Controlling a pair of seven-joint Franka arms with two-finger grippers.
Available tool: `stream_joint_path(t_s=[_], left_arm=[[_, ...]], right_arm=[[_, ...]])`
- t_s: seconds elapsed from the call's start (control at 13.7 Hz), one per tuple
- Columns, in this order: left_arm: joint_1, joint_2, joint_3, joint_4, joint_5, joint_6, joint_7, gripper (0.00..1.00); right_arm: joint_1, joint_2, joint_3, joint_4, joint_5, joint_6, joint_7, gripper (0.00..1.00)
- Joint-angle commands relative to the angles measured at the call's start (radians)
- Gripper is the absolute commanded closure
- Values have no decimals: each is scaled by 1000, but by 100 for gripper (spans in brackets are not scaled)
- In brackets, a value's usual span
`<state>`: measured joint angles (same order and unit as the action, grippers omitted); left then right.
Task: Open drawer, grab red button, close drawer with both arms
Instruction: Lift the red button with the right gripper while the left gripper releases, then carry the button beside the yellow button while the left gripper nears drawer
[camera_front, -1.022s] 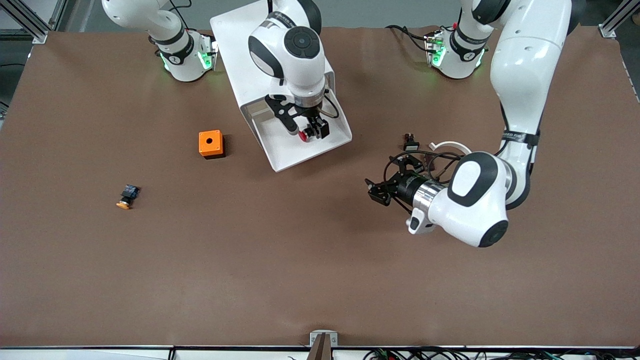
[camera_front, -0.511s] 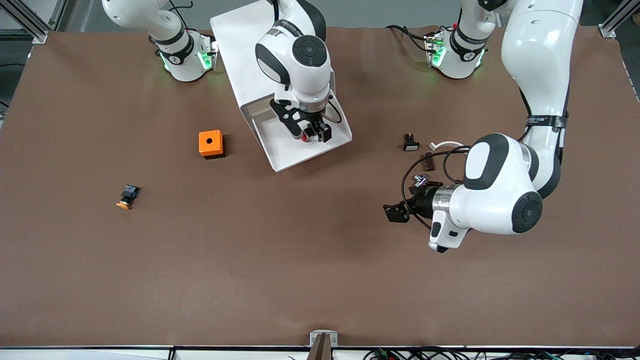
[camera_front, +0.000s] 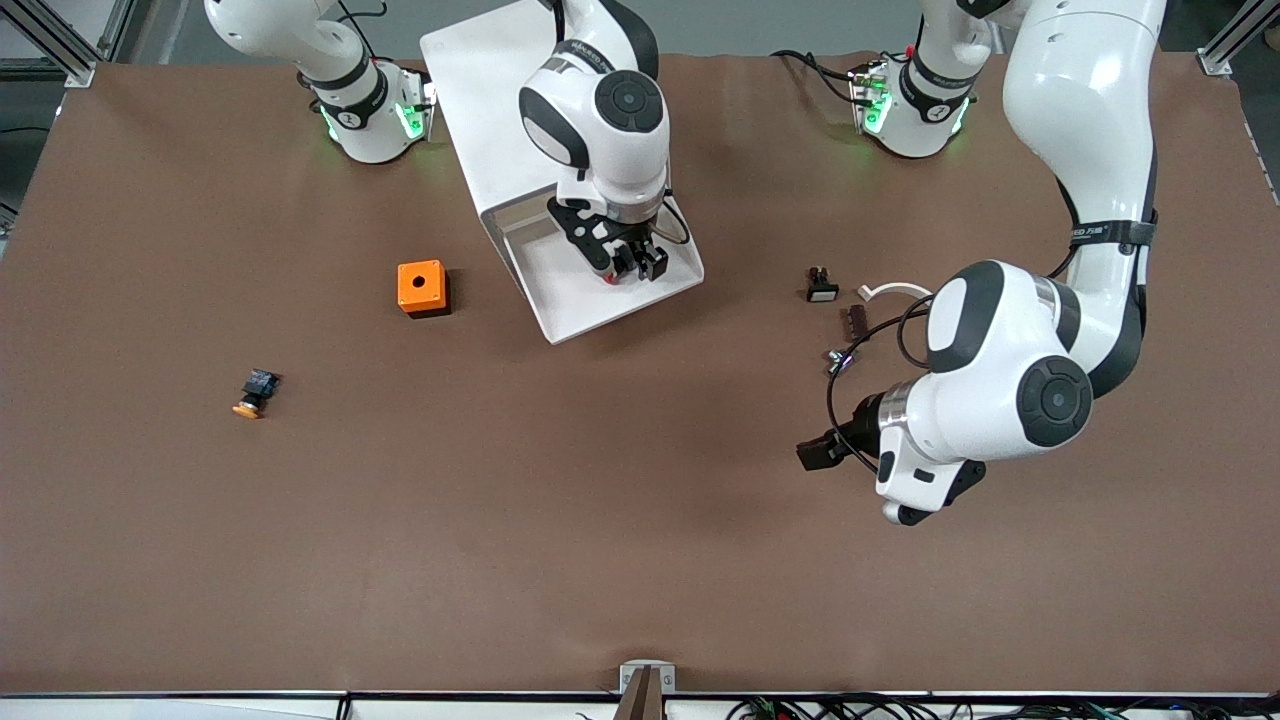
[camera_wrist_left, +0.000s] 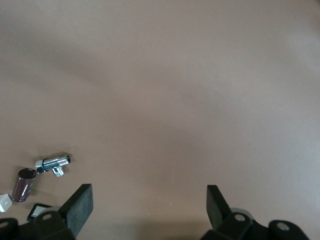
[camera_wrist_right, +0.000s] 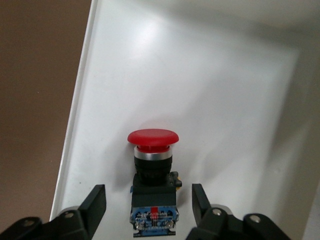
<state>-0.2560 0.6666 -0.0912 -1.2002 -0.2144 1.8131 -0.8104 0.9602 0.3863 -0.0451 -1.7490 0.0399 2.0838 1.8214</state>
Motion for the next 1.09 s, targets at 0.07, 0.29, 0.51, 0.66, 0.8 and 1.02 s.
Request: stream_joint_path(t_s=[0.07,0.29,0.51,0.66,0.8,1.02], left_arm=[[-41,-41,-4,-35,73,55,-197,0],[-71,-39,-5,-44,124,81,-350,0],[-74,-30,-5,-45,129,110,-423,0],[-83,-33,-10,-53,127,95,-426,0],[-78,-22,-8,-59,150,106,-409,0],[-86,-18,-8,-59,184,121,-421,0]], right_arm=[[22,28,-9,23,-12,5,26,100],[23,26,-10,26,-12,1,27,100],[-15,25,-16,95,-11,-24,9,100],[-73,25,-15,190,0,-129,-51,100],[-138,23,-15,262,3,-249,-176,100],[-268,-18,-15,252,5,-312,-441,100]])
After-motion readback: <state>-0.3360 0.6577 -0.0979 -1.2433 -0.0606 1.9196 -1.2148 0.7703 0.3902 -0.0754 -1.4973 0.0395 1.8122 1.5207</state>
